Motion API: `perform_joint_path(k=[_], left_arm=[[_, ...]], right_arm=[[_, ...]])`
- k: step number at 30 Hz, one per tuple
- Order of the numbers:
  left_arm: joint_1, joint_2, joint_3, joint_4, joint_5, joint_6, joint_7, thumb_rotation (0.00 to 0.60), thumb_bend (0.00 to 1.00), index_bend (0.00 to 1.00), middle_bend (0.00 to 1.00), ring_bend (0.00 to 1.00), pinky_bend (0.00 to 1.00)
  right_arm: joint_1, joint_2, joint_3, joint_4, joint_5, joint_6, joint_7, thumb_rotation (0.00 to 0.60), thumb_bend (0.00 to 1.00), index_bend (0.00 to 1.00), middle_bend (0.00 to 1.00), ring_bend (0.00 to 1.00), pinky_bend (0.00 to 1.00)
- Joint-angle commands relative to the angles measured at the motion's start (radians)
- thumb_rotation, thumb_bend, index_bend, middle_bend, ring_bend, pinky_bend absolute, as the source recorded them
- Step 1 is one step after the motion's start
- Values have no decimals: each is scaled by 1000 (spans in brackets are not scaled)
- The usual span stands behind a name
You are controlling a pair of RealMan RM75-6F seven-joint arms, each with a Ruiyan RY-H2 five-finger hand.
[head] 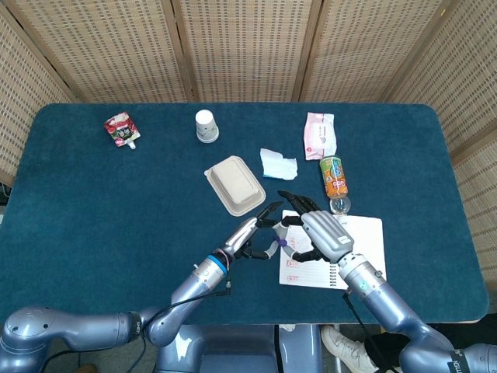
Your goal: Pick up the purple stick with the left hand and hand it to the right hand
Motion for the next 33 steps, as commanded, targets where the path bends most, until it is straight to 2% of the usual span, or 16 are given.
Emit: perform_joint_path(k=[1,7,15,21,27,33], left_arm=[[0,0,-1,-1,0,1,2,600,555,718,0,0,0],[0,1,-2,-2,-2,3,4,600,556,718,0,0,0],[3,1,-1,7,-3,2,1,600,557,718,0,0,0],[13,36,-5,21,10,25,30,600,599,742,0,0,0],[47,155,-8,20,50,77,91,600,614,765,0,0,0],[113,316,-7,24,69,101,69,600,617,767,0,0,0]], right_arm=[[0,-1,0,1,0,-2,4,600,711,686,0,0,0],[-2,0,-3,4,-10,-7,19,600,753,733,0,0,0],[-11,-7,1,18,-34,3,51,600,757,752,0,0,0],[-24,7,18,34,-53,29,81,600,757,754,0,0,0],[-49,60,37,57,-80,48,136,600,757,755,0,0,0],[-82,102,36,105,-91,59,191,600,757,756,0,0,0]])
